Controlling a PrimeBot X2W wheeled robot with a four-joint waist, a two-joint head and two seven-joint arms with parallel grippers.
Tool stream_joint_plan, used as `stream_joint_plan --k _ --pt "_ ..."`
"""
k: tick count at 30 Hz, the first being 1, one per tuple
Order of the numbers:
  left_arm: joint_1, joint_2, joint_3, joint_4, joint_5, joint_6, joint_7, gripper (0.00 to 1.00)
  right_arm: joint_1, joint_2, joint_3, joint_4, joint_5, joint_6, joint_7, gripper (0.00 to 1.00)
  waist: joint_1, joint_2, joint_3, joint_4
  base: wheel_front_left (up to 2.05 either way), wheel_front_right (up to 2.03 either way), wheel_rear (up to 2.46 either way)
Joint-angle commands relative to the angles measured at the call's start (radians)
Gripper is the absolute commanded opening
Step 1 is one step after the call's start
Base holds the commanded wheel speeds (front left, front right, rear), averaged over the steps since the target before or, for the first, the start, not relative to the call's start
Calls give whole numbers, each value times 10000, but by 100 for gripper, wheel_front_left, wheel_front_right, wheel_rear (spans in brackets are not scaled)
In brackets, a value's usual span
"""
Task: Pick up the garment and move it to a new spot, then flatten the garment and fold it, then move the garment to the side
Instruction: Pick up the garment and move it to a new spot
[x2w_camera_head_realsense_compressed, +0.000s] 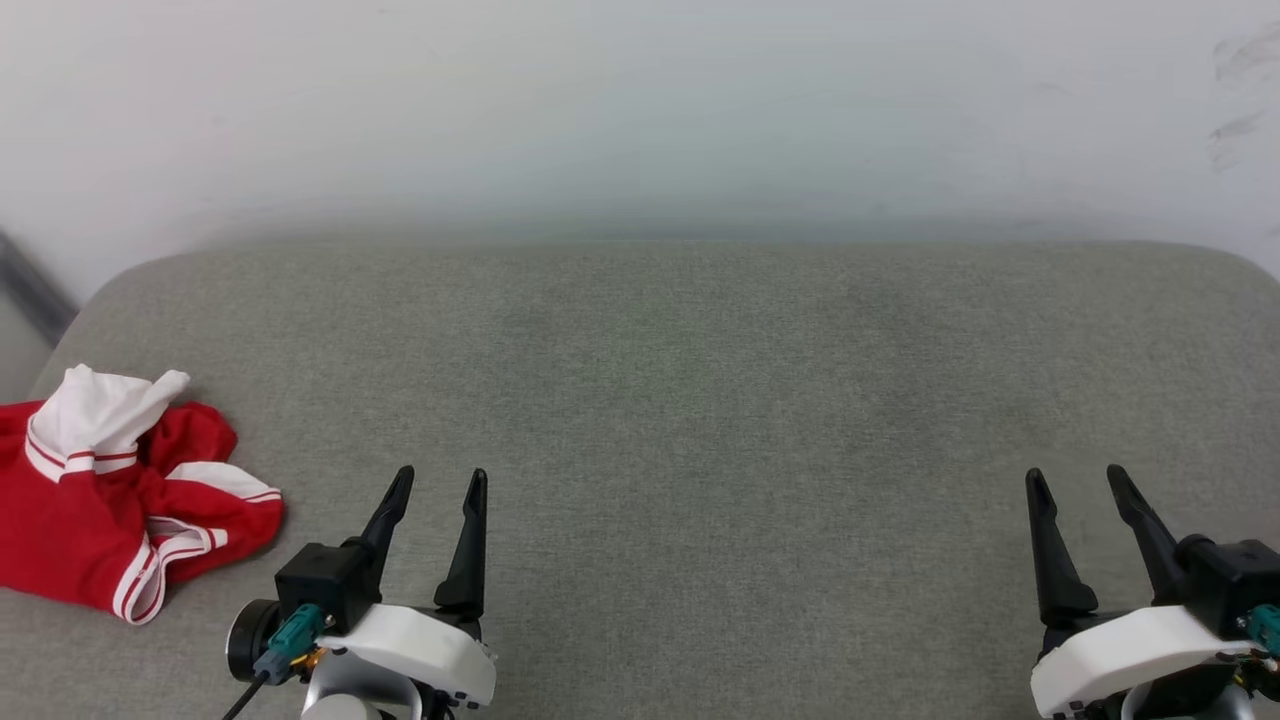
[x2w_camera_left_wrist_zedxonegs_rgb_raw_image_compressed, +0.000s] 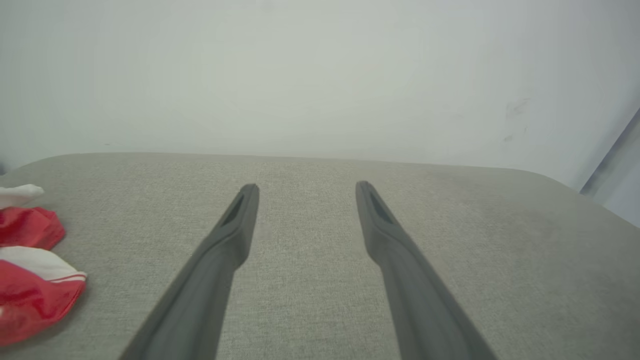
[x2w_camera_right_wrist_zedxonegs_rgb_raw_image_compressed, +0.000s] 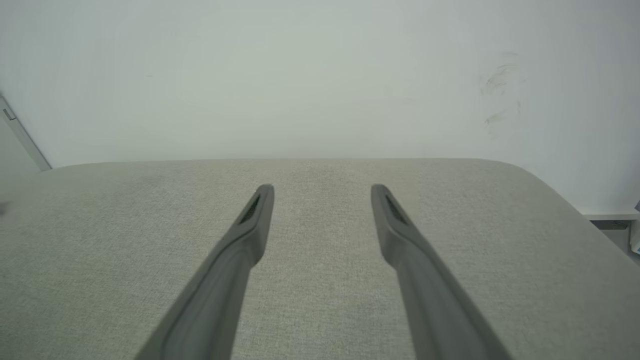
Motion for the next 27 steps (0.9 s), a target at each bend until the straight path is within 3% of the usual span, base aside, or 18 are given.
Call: stream_joint_plan --k 1,6,17,27 --pt "-96 -27 29 28 -23 33 -27 100 -72 32 28 -55 -116 -3 -47 100 0 0 11 147 0 0 0" --pt "-271 -4 68 69 45 80 -27 100 -14 31 188 -299 -375 -3 92 100 0 0 75 855 0 0 0" --pt "-420 305 548 -135 229 249 -27 100 -146 28 840 -917 -760 -3 499 100 0 0 293 3348 0 0 0" --pt "-231 427 1045 -325 207 398 -27 100 -400 23 1326 -1128 -889 -5 717 100 0 0 423 5166 0 0 0"
